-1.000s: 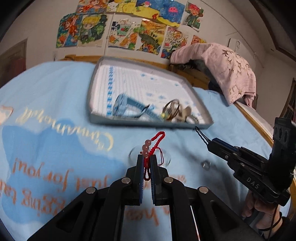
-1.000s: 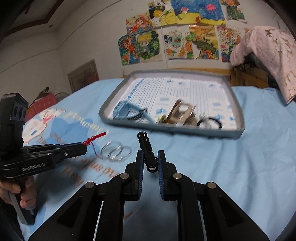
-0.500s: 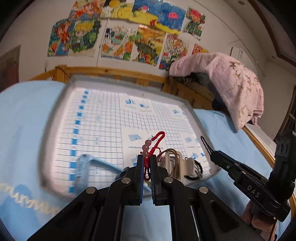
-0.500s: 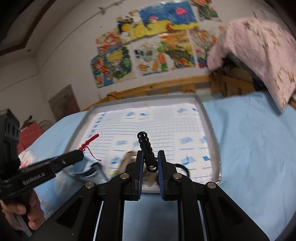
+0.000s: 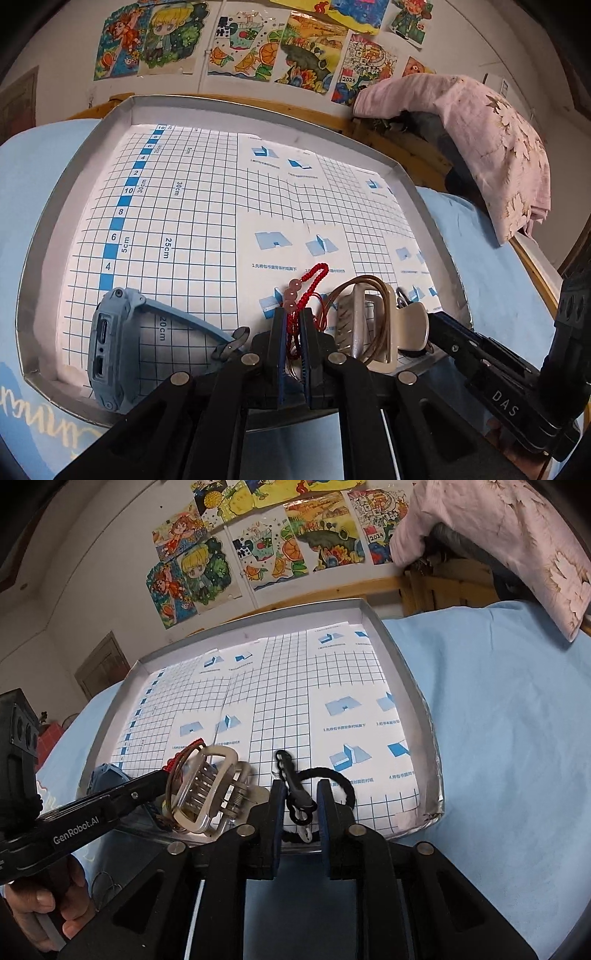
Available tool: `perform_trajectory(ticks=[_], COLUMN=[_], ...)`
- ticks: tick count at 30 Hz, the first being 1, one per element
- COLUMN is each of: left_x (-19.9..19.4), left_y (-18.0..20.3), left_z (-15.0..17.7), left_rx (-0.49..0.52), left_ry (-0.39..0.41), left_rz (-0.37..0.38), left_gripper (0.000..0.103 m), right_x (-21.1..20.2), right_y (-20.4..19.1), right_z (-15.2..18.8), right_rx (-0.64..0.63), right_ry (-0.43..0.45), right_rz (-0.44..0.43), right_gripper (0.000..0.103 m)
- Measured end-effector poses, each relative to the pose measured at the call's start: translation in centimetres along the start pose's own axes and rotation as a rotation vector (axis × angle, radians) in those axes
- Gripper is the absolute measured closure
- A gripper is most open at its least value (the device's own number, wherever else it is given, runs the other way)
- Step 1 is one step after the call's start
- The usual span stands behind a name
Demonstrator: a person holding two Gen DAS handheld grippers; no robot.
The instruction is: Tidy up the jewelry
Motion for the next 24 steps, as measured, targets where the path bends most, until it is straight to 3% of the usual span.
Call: perform_trajectory(ticks=[2,5,8,11,14,15,16,17,19,21,24], left_x=[0.0,-0.1,-0.8,-2.4,-5.3,-6.6,-8.0,-9.3,-12.1,-15.0,-18.7], left_y=[0.0,0.0,0.1,0.1,0.2,0.1,-0.1,-0.2,-0.5,-0.8,-0.9], left_z=[0.0,-0.2,-0.3,-0.1,0.1,0.2,0.4,0.6,1.2,2.0,3.5], left_rx=[-0.002,-0.007,-0.014,-0.021,-0.031,-0.040,-0.052,-0.060,-0.065,-0.065,-0.034], left_ry=[-0.003,-0.014,-0.011,0.015,0.076,0.108,0.149,0.190,0.245,0.311,0.397], left_rz=[-0.001,0.011,0.023,0.039,0.070,0.078,0.084,0.092,0.116,0.100,0.103], left_gripper=[0.096,0.092,0.087,0.075,0.051,0.030,0.021,0.019,0.005,0.001,0.000], right_x=[-0.2,-1.1,-2.6,-4.6,-7.2,-8.2,-9.5,-10.6,-13.1,-16.1,-19.5], right_y=[0.1,0.3,0.8,0.8,0.5,0.2,-0.1,-0.3,-1.0,-1.6,-2.6], right_z=[0.0,-0.2,-0.2,-0.6,-0.8,-0.8,-0.9,-0.9,-0.9,-0.5,-0.2], right_rx=[0.003,0.017,0.032,0.034,0.017,0.003,-0.015,-0.032,-0.062,-0.086,-0.126], right_ry=[0.009,0.035,0.071,0.125,0.188,0.210,0.237,0.257,0.305,0.375,0.453], right_rz=[-0.001,0.001,0.012,0.026,0.027,0.035,0.041,0.041,0.045,0.036,0.043], right_gripper=[0.073,0.070,0.060,0.046,0.033,0.026,0.023,0.017,0.011,0.001,0.001])
Point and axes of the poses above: each gripper's, at about its wrist camera, not at the fingertips, and x roughly the way its jaws point, y to its right, z to its underside, the point moved 3 cm from there along x, roughly the way its jaws point, and after that the axes turned 8 degrees about -x, right-handed, at the moved point
